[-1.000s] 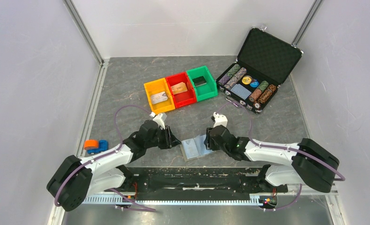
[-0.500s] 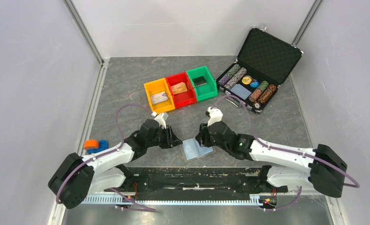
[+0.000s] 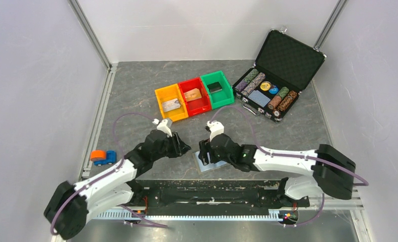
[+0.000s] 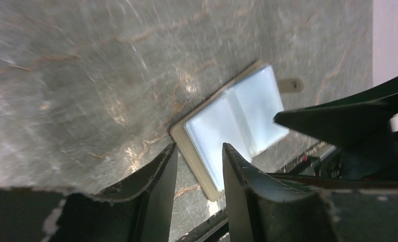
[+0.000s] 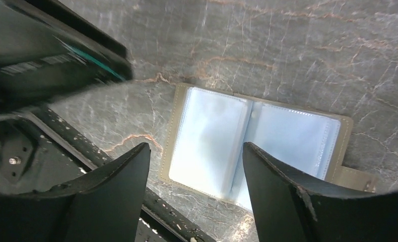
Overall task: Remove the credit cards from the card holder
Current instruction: Remove the credit card from the card holder.
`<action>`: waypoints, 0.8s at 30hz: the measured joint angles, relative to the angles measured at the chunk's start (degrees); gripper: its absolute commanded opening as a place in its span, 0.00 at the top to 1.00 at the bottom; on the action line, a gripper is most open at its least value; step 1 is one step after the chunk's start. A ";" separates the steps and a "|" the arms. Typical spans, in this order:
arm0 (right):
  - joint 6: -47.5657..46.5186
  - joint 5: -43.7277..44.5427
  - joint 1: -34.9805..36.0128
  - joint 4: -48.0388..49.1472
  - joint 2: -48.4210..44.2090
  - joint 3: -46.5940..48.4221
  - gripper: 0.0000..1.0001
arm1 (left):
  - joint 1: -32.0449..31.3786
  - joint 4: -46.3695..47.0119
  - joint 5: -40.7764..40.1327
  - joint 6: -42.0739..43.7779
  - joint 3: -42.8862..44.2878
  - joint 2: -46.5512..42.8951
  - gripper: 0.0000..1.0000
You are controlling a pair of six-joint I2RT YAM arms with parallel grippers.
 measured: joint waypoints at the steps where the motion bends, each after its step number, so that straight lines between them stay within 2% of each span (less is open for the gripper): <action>1: -0.15 0.20 0.44 -0.63 1.38 0.61 0.26 | 0.00 -1.31 -1.84 -0.02 0.00 -2.73 0.53; 4: -0.66 0.98 1.20 -2.10 4.70 2.19 0.20 | 0.02 -4.57 -6.19 -0.02 0.00 -9.38 0.52; 9: -1.25 1.20 1.57 -3.93 9.05 4.17 0.19 | 0.02 -7.76 -10.56 -0.15 -0.20 -15.80 0.51; 20: -2.21 2.60 3.06 -5.07 15.52 6.49 0.20 | 0.02 -9.64 -12.98 -0.66 -1.44 -16.94 0.50; 24: -2.60 3.74 3.08 -5.05 16.65 7.08 0.27 | 0.02 -9.66 -12.96 -0.66 -1.44 -16.90 0.50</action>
